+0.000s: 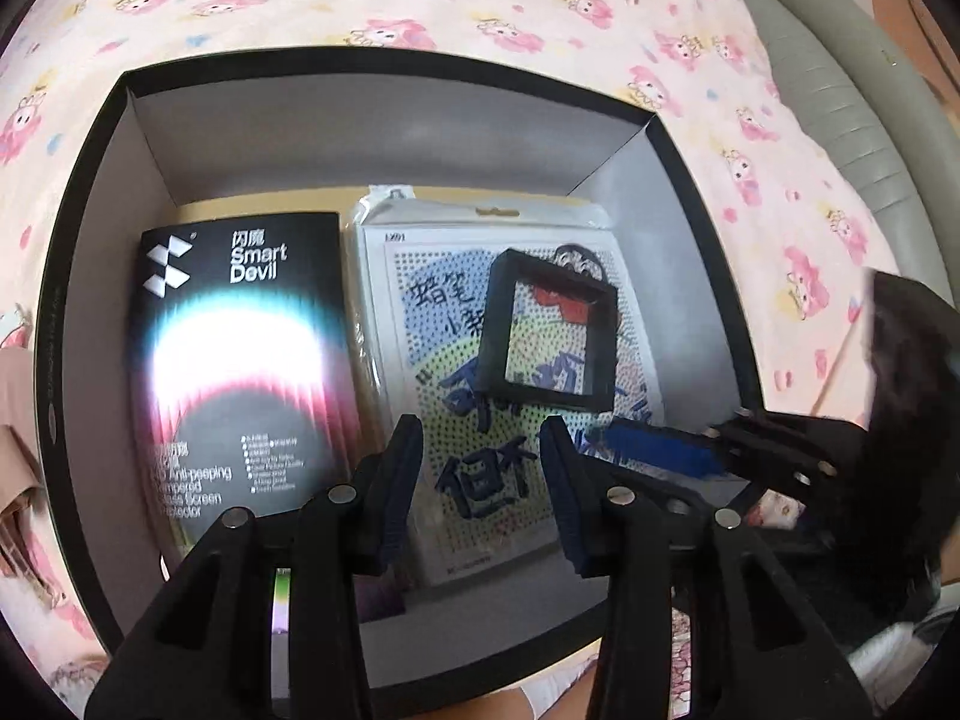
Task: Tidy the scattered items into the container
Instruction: 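Lower the black frame into the box in front of the Shin-chan card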
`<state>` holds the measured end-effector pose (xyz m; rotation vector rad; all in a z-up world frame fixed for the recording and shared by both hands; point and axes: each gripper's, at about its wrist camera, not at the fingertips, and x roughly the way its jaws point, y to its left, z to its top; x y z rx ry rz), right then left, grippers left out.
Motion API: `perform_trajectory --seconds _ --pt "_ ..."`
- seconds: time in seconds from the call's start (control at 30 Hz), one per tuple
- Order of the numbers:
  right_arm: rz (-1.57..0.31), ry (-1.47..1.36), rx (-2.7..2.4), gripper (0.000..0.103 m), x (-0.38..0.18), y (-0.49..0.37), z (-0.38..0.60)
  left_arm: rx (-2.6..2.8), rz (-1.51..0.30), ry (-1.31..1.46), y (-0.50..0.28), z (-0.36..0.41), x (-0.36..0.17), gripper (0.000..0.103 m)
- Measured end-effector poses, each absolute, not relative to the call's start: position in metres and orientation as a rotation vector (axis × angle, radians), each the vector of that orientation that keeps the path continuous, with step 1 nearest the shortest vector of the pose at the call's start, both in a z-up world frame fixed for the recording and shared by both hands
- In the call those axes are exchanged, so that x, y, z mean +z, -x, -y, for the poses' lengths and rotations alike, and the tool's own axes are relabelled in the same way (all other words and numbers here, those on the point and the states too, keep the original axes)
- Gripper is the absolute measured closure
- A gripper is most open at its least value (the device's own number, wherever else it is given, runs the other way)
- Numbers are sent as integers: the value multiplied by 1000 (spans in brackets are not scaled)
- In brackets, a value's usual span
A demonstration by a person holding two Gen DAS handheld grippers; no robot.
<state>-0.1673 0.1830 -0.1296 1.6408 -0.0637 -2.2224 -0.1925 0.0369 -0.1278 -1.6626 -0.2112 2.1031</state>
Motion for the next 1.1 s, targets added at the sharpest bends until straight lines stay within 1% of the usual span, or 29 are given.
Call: perform_trajectory --seconds 0.07,0.1,0.17,0.27,0.4,0.5,0.63,0.7,0.83,0.93,1.0,1.1 --pt "95 -1683 -2192 84 -137 181 -185 2079 213 1665 196 -40 -130 62" --pt "117 -1702 -2190 84 -139 188 -187 2078 216 1672 199 -41 -132 66" --pt "114 -1710 -2212 84 -142 197 -186 2091 217 1683 208 -43 -134 66" --pt "158 -1698 -2244 84 -145 211 -188 2106 243 1682 219 -43 -139 66" --pt "222 -1605 -2335 84 -127 221 -202 2123 252 1680 227 -48 -141 66" --pt "269 -1538 -2367 84 -117 216 -213 2130 216 1683 234 -56 -143 66" --pt "328 -1570 -2317 84 -128 219 -221 2120 162 1695 248 -67 -150 67" --pt "341 -1580 -2308 84 -130 224 -216 2140 150 1691 258 -68 -150 69" --pt "335 -1581 -2316 84 -131 223 -210 2161 233 1687 264 -59 -145 69" --pt "318 -1566 -2336 84 -126 210 -214 2174 267 1653 249 -49 -137 69" --pt "282 -1575 -2336 84 -128 203 -213 2155 243 1663 238 -48 -138 69" --pt "211 -1607 -2330 84 -135 200 -204 2136 149 1682 234 -64 -146 71"
